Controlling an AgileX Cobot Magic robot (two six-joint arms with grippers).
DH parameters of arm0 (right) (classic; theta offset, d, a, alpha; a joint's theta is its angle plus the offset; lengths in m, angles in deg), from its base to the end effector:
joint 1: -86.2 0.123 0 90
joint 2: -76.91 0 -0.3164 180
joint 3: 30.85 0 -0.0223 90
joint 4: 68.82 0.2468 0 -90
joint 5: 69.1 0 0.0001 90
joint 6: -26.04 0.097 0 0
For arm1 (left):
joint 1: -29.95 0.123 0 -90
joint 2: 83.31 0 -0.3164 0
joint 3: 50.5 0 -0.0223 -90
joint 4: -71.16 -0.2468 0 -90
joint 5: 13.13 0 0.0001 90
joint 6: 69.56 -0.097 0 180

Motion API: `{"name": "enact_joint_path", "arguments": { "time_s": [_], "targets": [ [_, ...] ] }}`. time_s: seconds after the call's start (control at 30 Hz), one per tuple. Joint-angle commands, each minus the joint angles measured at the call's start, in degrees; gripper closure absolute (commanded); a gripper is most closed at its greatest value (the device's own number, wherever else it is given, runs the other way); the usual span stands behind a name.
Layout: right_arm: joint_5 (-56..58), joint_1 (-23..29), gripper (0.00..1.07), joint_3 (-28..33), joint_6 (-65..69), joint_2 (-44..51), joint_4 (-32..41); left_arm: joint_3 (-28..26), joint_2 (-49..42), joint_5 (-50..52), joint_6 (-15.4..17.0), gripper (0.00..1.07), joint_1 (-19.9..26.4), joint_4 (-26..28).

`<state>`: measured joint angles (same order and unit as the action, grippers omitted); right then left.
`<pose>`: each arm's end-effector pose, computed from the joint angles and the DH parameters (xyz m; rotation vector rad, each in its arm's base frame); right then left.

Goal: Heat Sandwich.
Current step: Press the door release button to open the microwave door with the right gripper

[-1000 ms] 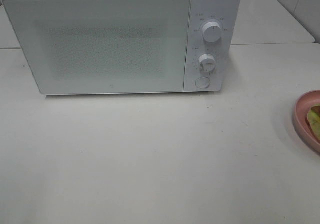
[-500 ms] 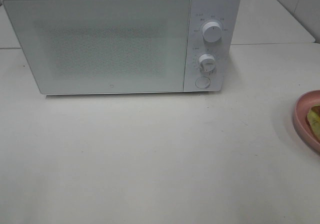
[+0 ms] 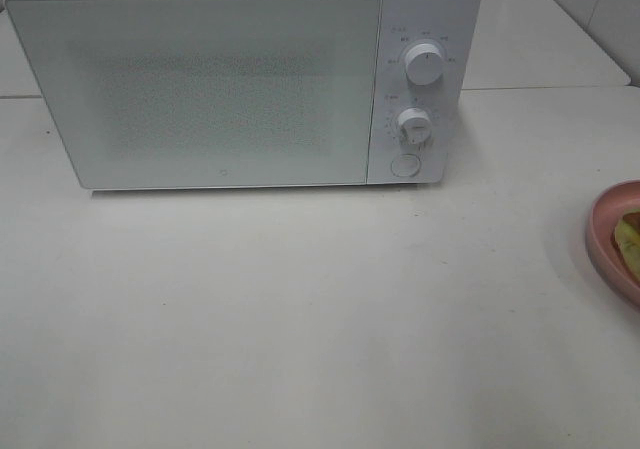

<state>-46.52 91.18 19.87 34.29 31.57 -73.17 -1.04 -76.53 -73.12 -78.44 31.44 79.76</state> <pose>0.1103 0.0068 0.2977 0.0044 2.0701 0.0687 -0.0346 -0.0135 0.2739 0.1360 2.0156 -0.0645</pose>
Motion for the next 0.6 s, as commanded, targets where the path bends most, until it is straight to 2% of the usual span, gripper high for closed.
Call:
{"name": "enact_joint_path", "arguments": {
  "time_s": [0.03,0.6],
  "targets": [
    [-6.0,-0.4,0.32,0.1,-0.3,-5.0,0.1,0.1,-1.5,0.5,0.4,0.09,-0.4,0.0],
    [-25.0,-0.4,0.32,0.1,-0.3,-21.7,0.1,0.1,-1.5,0.5,0.4,0.09,-0.4,0.0]
  ]
}}
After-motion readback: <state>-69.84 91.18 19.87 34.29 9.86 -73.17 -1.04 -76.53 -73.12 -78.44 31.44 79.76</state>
